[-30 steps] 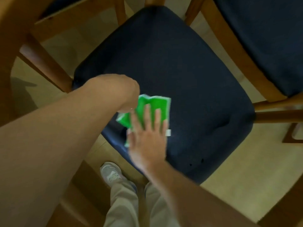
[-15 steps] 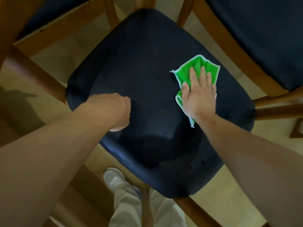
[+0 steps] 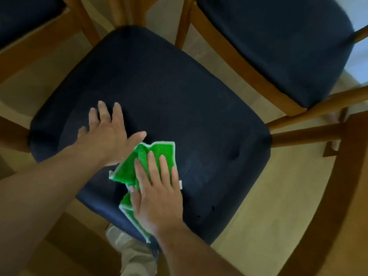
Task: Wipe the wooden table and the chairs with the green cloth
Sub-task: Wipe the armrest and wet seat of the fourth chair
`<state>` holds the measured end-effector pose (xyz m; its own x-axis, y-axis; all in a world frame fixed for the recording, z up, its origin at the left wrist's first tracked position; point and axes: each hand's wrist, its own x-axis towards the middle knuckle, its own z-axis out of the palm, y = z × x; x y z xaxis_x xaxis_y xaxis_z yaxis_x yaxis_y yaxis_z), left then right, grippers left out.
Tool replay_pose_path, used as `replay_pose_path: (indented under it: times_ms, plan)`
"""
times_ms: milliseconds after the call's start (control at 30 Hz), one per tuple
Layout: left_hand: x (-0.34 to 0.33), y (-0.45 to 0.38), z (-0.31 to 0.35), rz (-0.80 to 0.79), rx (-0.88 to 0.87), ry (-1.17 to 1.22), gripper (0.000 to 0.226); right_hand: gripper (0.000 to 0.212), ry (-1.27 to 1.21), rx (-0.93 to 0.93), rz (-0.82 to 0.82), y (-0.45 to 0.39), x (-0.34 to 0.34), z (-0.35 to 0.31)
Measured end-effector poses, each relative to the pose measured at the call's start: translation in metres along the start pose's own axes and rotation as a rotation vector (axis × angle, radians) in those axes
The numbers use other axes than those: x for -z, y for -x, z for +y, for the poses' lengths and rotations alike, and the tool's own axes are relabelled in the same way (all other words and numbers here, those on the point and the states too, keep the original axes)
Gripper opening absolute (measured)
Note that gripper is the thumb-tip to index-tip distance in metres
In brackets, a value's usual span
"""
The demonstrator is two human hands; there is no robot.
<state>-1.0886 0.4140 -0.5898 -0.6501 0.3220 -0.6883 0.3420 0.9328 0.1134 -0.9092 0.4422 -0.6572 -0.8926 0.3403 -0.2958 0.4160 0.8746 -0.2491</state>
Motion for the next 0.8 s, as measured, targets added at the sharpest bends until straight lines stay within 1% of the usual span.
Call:
replay_pose_path:
  times_ms: [33, 100, 167, 233, 400, 467, 533, 567, 633, 700, 767, 800]
  plan:
    - [0.001, -0.006, 0.009, 0.007, 0.039, 0.094, 0.104, 0.059, -0.006, -0.033, 0.023, -0.009, 0.003, 0.011]
    - [0.002, -0.015, 0.024, -0.013, 0.133, 0.288, 0.116, 0.062, -0.05, -0.192, 0.078, -0.031, 0.016, 0.03]
    - [-0.001, -0.02, 0.034, -0.065, 0.187, 0.364, 0.127, 0.063, -0.095, -0.345, 0.08, -0.054, 0.033, 0.05]
    - [-0.004, -0.021, 0.038, -0.116, 0.203, 0.349, 0.135, 0.063, -0.106, -0.458, 0.054, -0.072, 0.049, 0.076]
    - [-0.002, -0.017, 0.044, -0.202, 0.227, 0.244, 0.149, 0.062, -0.124, -0.756, 0.193, -0.104, 0.078, 0.144]
    - [0.002, -0.019, 0.046, -0.245, 0.25, 0.235, 0.153, 0.061, -0.18, -0.883, 0.225, -0.118, 0.086, 0.157]
    - [0.006, -0.021, 0.047, -0.28, 0.271, 0.231, 0.154, 0.058, -0.198, -0.968, 0.233, -0.134, 0.091, 0.157]
    - [0.006, -0.022, 0.048, -0.294, 0.277, 0.232, 0.153, 0.056, -0.184, -0.98, 0.241, -0.141, 0.091, 0.153]
    - [0.006, -0.024, 0.049, -0.313, 0.277, 0.238, 0.152, 0.054, -0.146, -0.906, 0.272, -0.155, 0.091, 0.14]
    - [0.007, -0.026, 0.049, -0.329, 0.275, 0.244, 0.152, 0.055, -0.108, -0.745, 0.27, -0.172, 0.091, 0.12]
    - [0.01, -0.028, 0.05, -0.348, 0.29, 0.249, 0.153, 0.057, -0.054, -0.543, 0.21, -0.187, 0.09, 0.092]
    - [0.011, -0.029, 0.052, -0.355, 0.3, 0.249, 0.153, 0.058, -0.027, -0.41, 0.17, -0.192, 0.088, 0.075]
